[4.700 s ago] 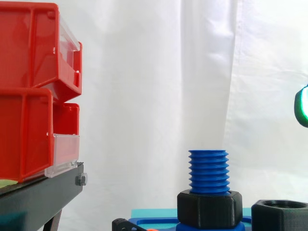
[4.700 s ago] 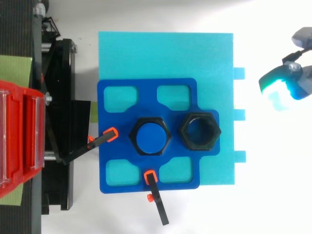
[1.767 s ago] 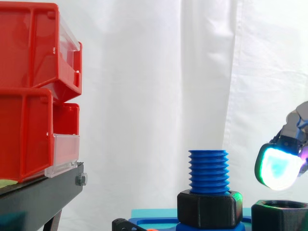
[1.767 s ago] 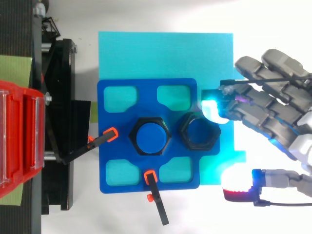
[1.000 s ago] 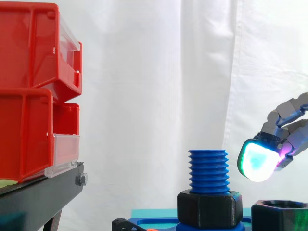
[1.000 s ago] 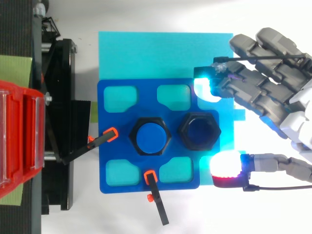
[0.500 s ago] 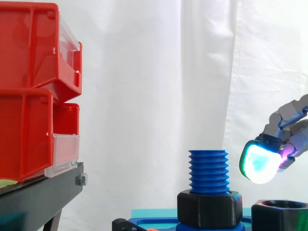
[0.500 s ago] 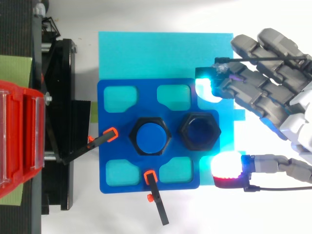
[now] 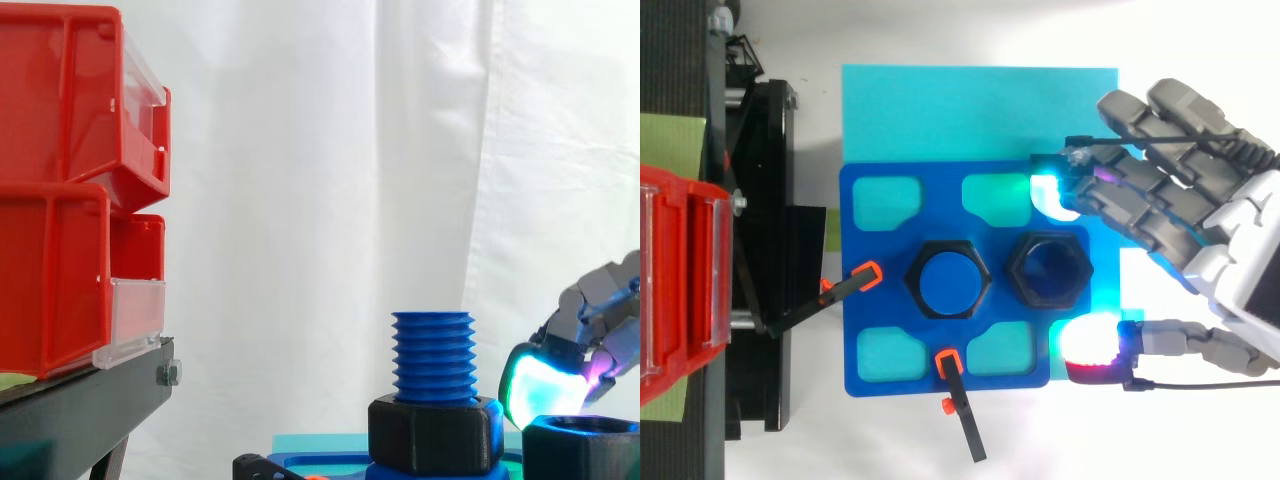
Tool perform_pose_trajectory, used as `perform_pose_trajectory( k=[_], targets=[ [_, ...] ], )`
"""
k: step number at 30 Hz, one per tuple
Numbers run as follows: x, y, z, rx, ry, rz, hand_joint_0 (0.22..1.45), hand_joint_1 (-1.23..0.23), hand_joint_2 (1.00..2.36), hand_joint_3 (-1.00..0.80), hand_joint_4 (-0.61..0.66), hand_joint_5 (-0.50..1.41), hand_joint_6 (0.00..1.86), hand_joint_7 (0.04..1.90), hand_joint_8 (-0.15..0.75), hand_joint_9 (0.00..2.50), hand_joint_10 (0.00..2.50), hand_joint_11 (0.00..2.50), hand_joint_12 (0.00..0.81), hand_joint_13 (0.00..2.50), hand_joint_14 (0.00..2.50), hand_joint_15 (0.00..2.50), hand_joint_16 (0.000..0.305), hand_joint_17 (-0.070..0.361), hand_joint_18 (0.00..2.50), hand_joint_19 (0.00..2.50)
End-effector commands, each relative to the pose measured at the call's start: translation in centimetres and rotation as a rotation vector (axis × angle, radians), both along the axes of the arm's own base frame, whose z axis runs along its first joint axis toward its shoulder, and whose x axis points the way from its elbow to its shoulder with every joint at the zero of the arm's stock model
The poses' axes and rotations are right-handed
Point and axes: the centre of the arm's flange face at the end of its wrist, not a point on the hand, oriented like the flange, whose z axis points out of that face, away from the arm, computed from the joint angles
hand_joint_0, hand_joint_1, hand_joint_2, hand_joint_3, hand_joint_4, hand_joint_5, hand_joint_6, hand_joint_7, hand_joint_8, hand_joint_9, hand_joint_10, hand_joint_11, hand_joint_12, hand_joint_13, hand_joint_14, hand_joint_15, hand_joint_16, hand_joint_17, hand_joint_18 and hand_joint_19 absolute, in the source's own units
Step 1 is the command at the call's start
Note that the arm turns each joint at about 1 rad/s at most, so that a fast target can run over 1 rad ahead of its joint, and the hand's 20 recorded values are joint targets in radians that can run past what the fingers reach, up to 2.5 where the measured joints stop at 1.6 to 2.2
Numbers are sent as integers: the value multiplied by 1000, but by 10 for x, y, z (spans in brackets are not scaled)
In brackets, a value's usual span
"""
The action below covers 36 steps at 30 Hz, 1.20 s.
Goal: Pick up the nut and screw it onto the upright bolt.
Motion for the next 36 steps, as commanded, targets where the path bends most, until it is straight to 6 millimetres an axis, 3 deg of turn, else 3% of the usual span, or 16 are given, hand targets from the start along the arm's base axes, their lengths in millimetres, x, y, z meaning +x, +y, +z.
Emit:
perform_pose_trajectory(
  k=[1, 27, 36],
  targets=[
    [1, 1, -5, 2, 5, 1, 370, -561, 1000, -500, 269, -248, 502, 756, 349, 343, 0, 45, 464, 254, 0, 0, 68, 154, 215, 0],
    [9, 0, -1, 14, -54, 6, 365, -568, 1000, -500, 278, -240, 502, 801, 350, 342, 0, 43, 466, 267, 0, 0, 69, 154, 239, 0],
    [12, 2, -17, 12, -39, 6, 373, -582, 1000, -500, 287, -236, 503, 825, 349, 345, 0, 46, 461, 279, 0, 0, 68, 152, 258, 0]
  ],
)
